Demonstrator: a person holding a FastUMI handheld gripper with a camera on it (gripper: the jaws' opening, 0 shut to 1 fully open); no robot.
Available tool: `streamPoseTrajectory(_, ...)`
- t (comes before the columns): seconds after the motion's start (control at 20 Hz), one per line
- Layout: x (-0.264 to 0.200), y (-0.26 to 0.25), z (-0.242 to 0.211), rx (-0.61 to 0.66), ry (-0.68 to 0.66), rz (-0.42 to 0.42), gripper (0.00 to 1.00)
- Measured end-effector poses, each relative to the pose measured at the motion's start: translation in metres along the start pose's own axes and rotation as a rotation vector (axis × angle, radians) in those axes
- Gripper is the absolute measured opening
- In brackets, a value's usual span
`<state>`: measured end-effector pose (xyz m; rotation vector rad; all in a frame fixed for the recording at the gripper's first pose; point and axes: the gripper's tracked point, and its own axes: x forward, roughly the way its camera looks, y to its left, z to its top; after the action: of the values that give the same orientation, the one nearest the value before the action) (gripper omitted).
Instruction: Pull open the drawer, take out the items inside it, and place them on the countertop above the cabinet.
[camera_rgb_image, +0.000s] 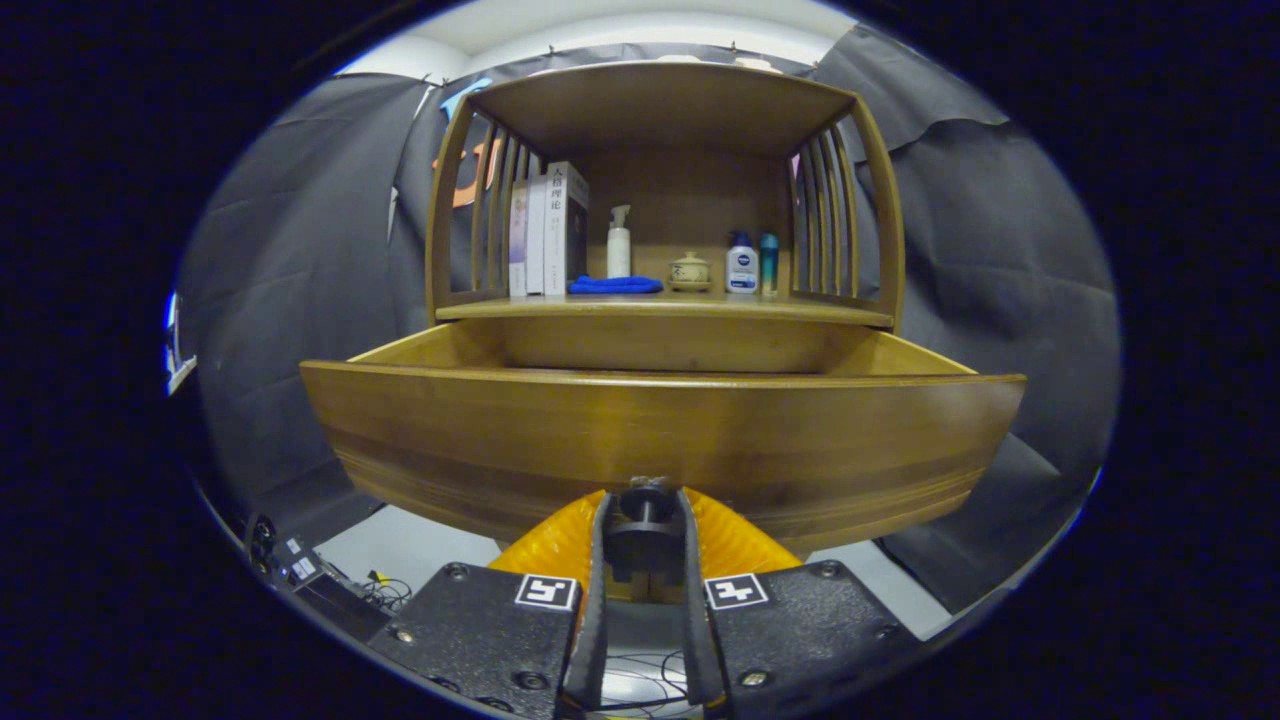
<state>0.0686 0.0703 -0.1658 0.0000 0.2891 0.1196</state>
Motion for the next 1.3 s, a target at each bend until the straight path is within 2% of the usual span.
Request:
streamPoseTrajectory(0.7,-0.013,0.004,-0.009,-0.007,0.031,0.001,0.34)
streamPoseTrajectory(0.75,-0.015,0.002,-0.008,-0.011,0.031,0.013,0.37)
streamPoseTrajectory(1.05,-0.059,-0.031,0.032,0.008,-0.078,-0.046,0.93)
streamPoseTrajectory(1.3,-0.094,-0.045,0.096,0.098,-0.18,-0.034,0.99)
